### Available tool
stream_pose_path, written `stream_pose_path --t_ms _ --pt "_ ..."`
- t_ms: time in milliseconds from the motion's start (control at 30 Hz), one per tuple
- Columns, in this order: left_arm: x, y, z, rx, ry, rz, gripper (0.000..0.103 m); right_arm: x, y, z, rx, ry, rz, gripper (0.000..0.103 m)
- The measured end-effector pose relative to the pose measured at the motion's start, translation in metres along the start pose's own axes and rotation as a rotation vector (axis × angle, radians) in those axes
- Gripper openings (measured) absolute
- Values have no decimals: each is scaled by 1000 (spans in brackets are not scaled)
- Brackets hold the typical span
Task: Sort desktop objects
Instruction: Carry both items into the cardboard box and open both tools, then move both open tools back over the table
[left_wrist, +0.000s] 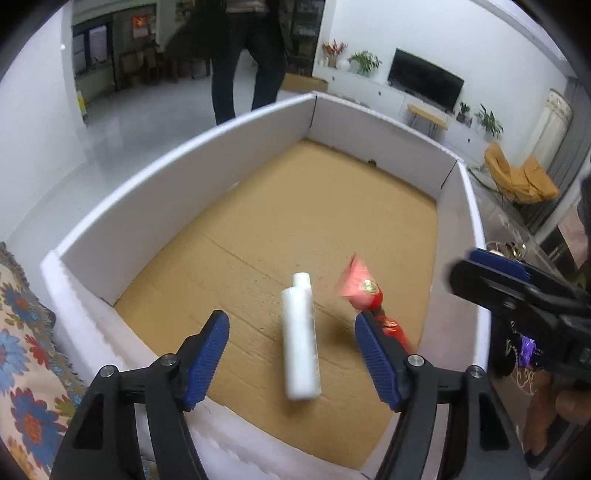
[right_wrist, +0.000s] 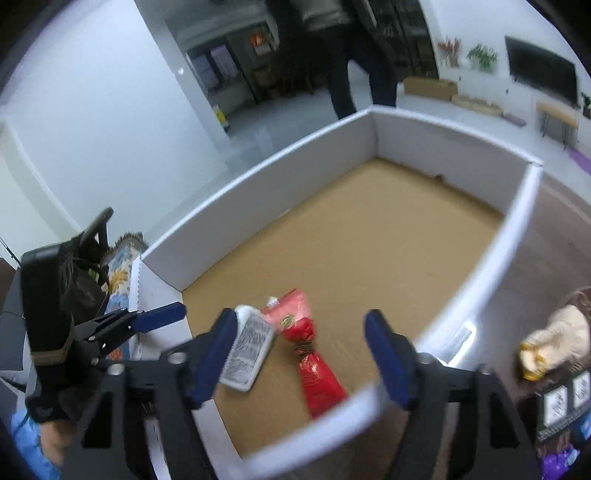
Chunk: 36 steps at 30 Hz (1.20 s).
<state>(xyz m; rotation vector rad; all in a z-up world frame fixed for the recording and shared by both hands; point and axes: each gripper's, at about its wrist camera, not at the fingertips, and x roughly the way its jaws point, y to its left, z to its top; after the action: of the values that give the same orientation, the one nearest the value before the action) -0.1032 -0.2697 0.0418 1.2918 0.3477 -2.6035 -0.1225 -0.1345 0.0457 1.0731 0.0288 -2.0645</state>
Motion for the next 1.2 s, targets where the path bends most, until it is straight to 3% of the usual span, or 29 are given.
stream_pose_path --t_ms 67,167,200,267,400,567,600,633,700,767,1067,1200 --pt "-17 -13 -8 8 -51 -19 70 -17 -16 -11 -4 -51 -20 83" --pt "-52 -45 -29 75 -108 -145 72 -64 -39 -48 -27 -113 -94 94" --pt "-60 -59 -38 106 -112 -183 75 -81 -50 -68 -47 -125 -146 94" --pt "-73 -96 -60 180 -105 -252 91 -103 -65 -100 -74 -122 -232 95" --pt "-47 -167 -111 318 1 -301 95 -136 -110 -182 -33 -37 -387 95" --pt "35 -227 -152 421 189 -223 92 -159 -169 -244 52 67 -519 95" --pt "44 -238 -155 421 212 -204 93 -160 -178 -251 71 77 -539 95" --pt "45 -250 -153 433 165 -180 93 -161 -186 -255 93 82 -553 95" --pt "49 -267 -156 446 163 -203 94 -165 -198 -255 150 64 -545 97" --pt "54 -281 -157 492 121 -157 103 -168 -204 -258 181 43 -563 101" --pt "79 -301 -127 503 28 -201 103 -164 -209 -253 201 46 -578 103" --pt "81 -301 -120 489 38 -210 103 -164 -209 -253 200 46 -578 103"
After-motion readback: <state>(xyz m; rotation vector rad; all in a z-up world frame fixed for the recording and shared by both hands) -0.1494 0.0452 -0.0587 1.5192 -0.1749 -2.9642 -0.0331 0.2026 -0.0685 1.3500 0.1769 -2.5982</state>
